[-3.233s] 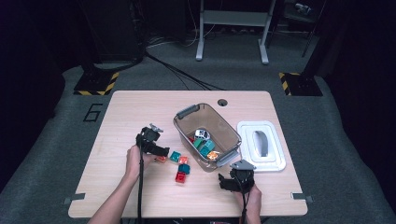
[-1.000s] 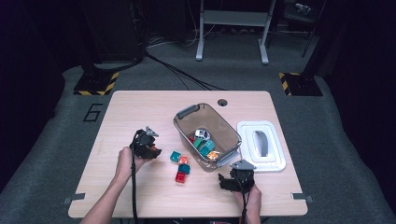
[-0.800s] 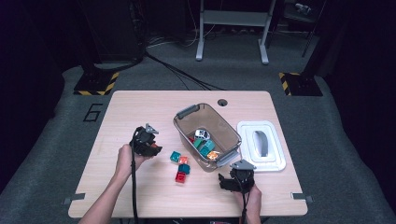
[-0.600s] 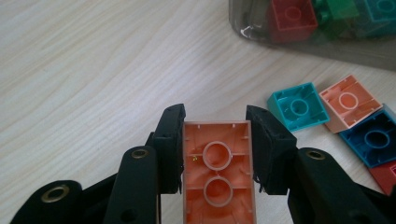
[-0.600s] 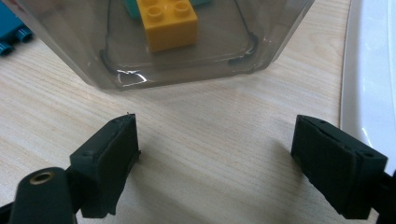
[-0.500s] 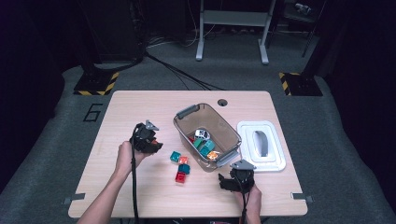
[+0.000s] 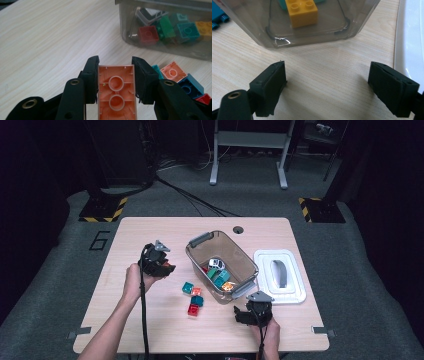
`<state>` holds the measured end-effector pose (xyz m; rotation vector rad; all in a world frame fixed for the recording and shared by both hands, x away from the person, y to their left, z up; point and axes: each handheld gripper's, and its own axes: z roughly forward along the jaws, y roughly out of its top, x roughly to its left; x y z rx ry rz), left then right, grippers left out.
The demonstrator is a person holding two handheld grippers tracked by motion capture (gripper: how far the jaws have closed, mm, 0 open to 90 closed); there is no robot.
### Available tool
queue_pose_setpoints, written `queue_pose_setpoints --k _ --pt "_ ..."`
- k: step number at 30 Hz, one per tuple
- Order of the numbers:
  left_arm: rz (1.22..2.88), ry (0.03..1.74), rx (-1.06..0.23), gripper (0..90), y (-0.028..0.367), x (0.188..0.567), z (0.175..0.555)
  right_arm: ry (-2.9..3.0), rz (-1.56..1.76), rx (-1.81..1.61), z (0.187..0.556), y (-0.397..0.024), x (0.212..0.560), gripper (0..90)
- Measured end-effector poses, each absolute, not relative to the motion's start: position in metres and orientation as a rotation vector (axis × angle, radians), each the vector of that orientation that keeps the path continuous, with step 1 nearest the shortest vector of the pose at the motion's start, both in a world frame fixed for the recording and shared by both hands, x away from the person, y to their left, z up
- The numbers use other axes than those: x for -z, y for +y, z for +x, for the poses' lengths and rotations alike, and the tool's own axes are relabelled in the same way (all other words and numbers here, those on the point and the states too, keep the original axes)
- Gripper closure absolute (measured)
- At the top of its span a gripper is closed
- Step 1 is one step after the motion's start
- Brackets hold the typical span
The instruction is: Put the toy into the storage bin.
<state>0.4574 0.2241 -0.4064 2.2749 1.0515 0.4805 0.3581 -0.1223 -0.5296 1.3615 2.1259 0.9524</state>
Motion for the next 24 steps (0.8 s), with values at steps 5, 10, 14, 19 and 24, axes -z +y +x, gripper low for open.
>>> queue_pose_setpoints --k 5,10,14,19,24 --pt "2.273 1.032 -0.499 59.0 0.219 0.395 0.459 2.126 1.362 -0.953 0.358 -0.122 0.53 14.3" --pt "2.274 1.017 -0.519 59.0 0.216 0.385 0.462 2.131 1.36 -0.952 0.358 -0.123 0.529 14.3" --pt "2.268 1.003 -0.534 59.0 0.212 0.376 0.463 2.133 1.358 -0.951 0.358 -0.123 0.529 14.3" --pt "2.26 0.99 -0.554 59.0 0.206 0.363 0.467 2.133 1.359 -0.952 0.358 -0.123 0.529 14.4" --pt "2.262 0.966 -0.574 59.0 0.2 0.354 0.47 2.133 1.359 -0.952 0.358 -0.123 0.529 14.4"
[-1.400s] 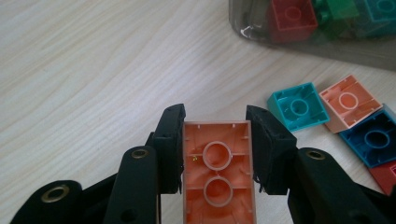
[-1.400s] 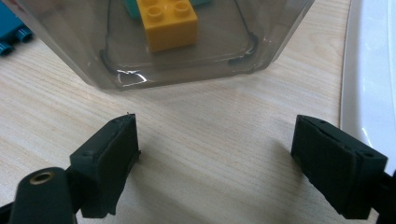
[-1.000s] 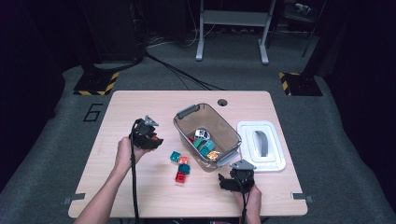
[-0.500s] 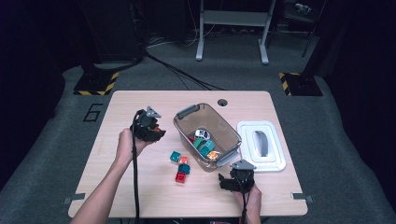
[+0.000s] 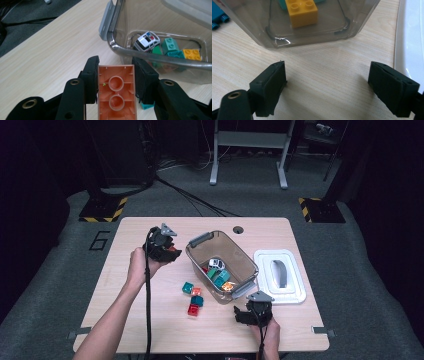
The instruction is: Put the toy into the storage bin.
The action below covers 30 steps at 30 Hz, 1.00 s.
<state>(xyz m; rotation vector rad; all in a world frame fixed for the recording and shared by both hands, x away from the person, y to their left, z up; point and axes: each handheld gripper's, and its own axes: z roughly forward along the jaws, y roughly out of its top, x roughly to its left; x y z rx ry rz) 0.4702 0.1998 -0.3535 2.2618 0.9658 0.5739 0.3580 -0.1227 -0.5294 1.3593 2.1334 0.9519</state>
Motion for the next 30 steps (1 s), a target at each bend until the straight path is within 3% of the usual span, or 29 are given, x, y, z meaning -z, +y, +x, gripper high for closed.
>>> queue_pose_setpoints --k 15,30 --pt "2.256 0.912 -0.597 58.9 0.165 0.338 0.483 2.128 1.362 -0.951 0.358 -0.122 0.53 14.4" --pt "2.29 0.874 -0.596 58.9 0.13 0.353 0.499 2.124 1.364 -0.952 0.358 -0.122 0.53 14.4"
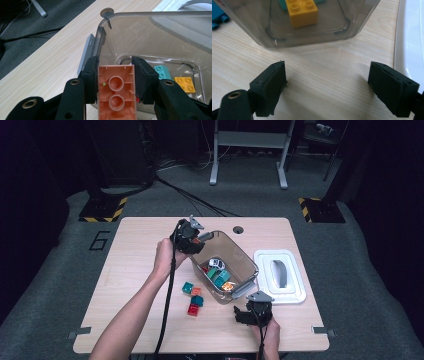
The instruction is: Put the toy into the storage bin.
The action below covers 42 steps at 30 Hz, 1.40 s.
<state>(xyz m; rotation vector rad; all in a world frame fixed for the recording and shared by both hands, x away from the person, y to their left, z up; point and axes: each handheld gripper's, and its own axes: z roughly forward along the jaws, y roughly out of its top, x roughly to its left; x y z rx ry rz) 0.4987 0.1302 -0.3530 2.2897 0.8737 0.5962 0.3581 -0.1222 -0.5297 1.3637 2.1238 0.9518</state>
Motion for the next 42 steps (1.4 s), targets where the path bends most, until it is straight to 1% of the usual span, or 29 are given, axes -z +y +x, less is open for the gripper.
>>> queue_pose_setpoints --k 8,14,22,25,26,27,29,30,31,32,34,37,38,40,42 --pt "2.293 0.858 -0.592 58.9 0.123 0.362 0.506 2.124 1.363 -0.952 0.358 -0.122 0.53 14.5" --pt "2.353 0.852 -0.588 58.8 0.118 0.378 0.511 2.124 1.362 -0.952 0.358 -0.122 0.53 14.5" --pt "2.382 0.851 -0.602 58.6 0.116 0.383 0.514 2.125 1.363 -0.952 0.358 -0.122 0.53 14.5" --pt "2.389 0.861 -0.611 57.2 0.113 0.384 0.513 2.123 1.362 -0.952 0.358 -0.122 0.53 14.5" --pt "2.389 0.861 -0.611 54.5 0.113 0.384 0.513 2.123 1.362 -0.952 0.358 -0.122 0.53 14.5" --pt "2.394 0.869 -0.616 54.5 0.113 0.383 0.511 2.122 1.362 -0.95 0.358 -0.122 0.53 14.6" --pt "2.398 0.871 -0.617 43.2 0.114 0.381 0.508 2.128 1.357 -0.953 0.358 -0.122 0.53 14.6" --pt "2.398 0.871 -0.617 40.1 0.114 0.381 0.508 2.128 1.357 -0.953 0.358 -0.122 0.53 14.6" --pt "2.39 0.873 -0.616 40.1 0.117 0.378 0.506 2.127 1.36 -0.951 0.358 -0.122 0.53 14.6" --pt "2.386 0.876 -0.606 35.8 0.119 0.377 0.505 2.127 1.362 -0.952 0.358 -0.122 0.529 14.7" --pt "2.382 0.876 -0.606 30.0 0.122 0.372 0.5 2.126 1.36 -0.953 0.358 -0.122 0.53 14.6" --pt "2.368 0.867 -0.626 23.5 0.128 0.367 0.491 2.126 1.362 -0.952 0.358 -0.122 0.53 14.7" --pt "2.357 0.862 -0.641 19.4 0.132 0.364 0.485 2.127 1.359 -0.953 0.358 -0.122 0.53 14.6" --pt "2.351 0.861 -0.643 16.8 0.134 0.364 0.483 2.126 1.362 -0.952 0.358 -0.122 0.53 14.6" --pt "2.324 0.869 -0.65 15.2 0.145 0.362 0.474 2.126 1.362 -0.952 0.358 -0.122 0.53 14.6"
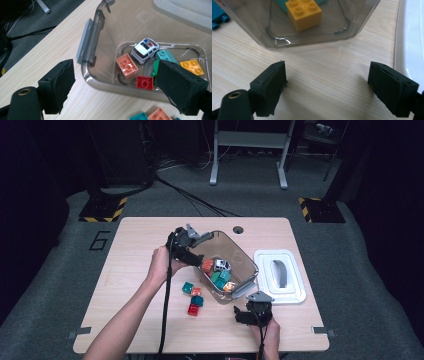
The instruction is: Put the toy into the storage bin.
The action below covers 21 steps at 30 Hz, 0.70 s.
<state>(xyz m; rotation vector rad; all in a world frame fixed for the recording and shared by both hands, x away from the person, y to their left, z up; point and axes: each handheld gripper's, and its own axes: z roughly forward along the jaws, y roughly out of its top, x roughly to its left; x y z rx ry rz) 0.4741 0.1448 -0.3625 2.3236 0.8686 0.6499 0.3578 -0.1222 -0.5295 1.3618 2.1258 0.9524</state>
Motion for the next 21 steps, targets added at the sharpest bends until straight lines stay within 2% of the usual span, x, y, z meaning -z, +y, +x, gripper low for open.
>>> queue_pose_setpoints --k 10,21 --pt "2.297 0.931 -0.627 12.8 0.176 0.375 0.458 2.128 1.36 -0.953 0.358 -0.122 0.53 14.6" --pt "2.308 1.068 -0.56 8.1 0.203 0.431 0.452 2.126 1.36 -0.951 0.358 -0.122 0.53 14.6"
